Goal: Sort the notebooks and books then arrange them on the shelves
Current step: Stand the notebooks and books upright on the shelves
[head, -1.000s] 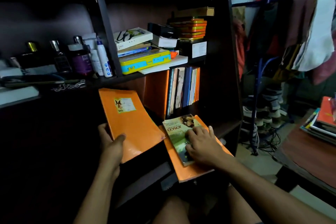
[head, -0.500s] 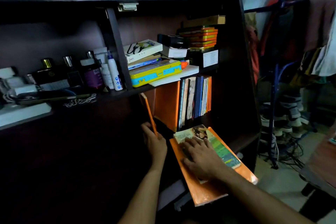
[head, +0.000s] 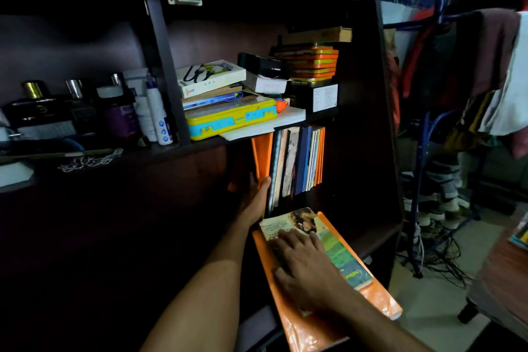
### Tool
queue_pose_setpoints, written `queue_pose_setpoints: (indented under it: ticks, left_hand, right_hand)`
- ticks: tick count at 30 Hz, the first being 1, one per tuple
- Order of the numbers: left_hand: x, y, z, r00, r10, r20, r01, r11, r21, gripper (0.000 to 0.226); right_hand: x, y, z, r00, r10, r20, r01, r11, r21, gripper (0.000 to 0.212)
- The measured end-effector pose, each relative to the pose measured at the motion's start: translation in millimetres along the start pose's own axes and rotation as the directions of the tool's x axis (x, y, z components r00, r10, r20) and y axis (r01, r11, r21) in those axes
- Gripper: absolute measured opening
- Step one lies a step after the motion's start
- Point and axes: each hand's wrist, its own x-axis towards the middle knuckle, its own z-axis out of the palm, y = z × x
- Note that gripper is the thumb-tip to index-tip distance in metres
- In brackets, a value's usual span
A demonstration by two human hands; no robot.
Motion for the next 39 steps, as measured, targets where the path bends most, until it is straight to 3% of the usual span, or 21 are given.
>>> queue_pose_setpoints:
  ticks: [6, 12, 14, 16, 20, 27, 29, 32, 34, 36, 39]
  left_hand:
    - [11, 7, 3, 0.996, 0.063, 0.057, -0.076, 0.966, 0.246, 0.068]
    - [-8, -18, -6, 0.990, 0.132, 0.048, -0.136, 0.987, 0.083, 0.080]
    - [-27, -41, -12, 0.993, 0.114, -0.043, -0.112, 0.993, 0.047, 0.068]
    - [-46, -62, -15, 0.989, 0.122, -0.085, -0.111, 0.986, 0.121, 0.041]
    - [-73, -71, -15, 0.978, 0.166, 0.128, -0.207, 0.864, 0.459, 0.051]
    - [-87, -60, -21, 0.962, 0.156, 0.224, -0.244, 0.858, 0.451, 0.066]
    - [-85, -63, -22, 0.963, 0.143, 0.228, -0.212, 0.926, 0.312, 0.068]
    - [-81, -70, -22, 0.971, 0.172, 0.169, -0.154, 0.981, -0.115, 0.056]
    - [-79, -68, -31, 0.988, 0.156, -0.007, -0.148, 0.924, -0.351, 0.050]
    - [-69, -68, -45, 0.968, 0.050, -0.245, -0.171, 0.848, -0.502, 0.048]
    - [-51, -71, -67, 0.906, -0.110, -0.410, -0.191, 0.756, -0.626, 0.030]
  right_hand:
    - [0, -2, 0, 1.000, -0.002, -0.003, 0.002, 1.000, 0.005, 0.065]
    - [-3, -4, -7, 1.000, 0.006, 0.012, -0.007, 0.998, 0.056, 0.063]
    - [-2, -3, -8, 1.000, 0.012, 0.013, -0.013, 0.996, 0.090, 0.062]
    - [-2, -4, -9, 1.000, 0.027, 0.010, -0.028, 0.993, 0.114, 0.061]
    - [-1, -6, -14, 0.998, 0.060, -0.021, -0.057, 0.992, 0.116, 0.057]
    - [-11, 18, -32, 0.986, 0.165, -0.020, -0.161, 0.979, 0.128, 0.049]
    - [-8, 36, -39, 0.985, 0.173, -0.001, -0.173, 0.982, 0.081, 0.049]
    - [5, 61, -39, 0.982, 0.188, 0.000, -0.188, 0.982, 0.023, 0.043]
    - [12, 79, -35, 0.963, 0.269, -0.026, -0.269, 0.963, -0.006, 0.032]
    - [17, 94, -29, 0.945, 0.328, 0.012, -0.327, 0.943, -0.061, 0.027]
    - [20, 89, -25, 0.954, 0.293, -0.072, -0.300, 0.943, -0.144, 0.039]
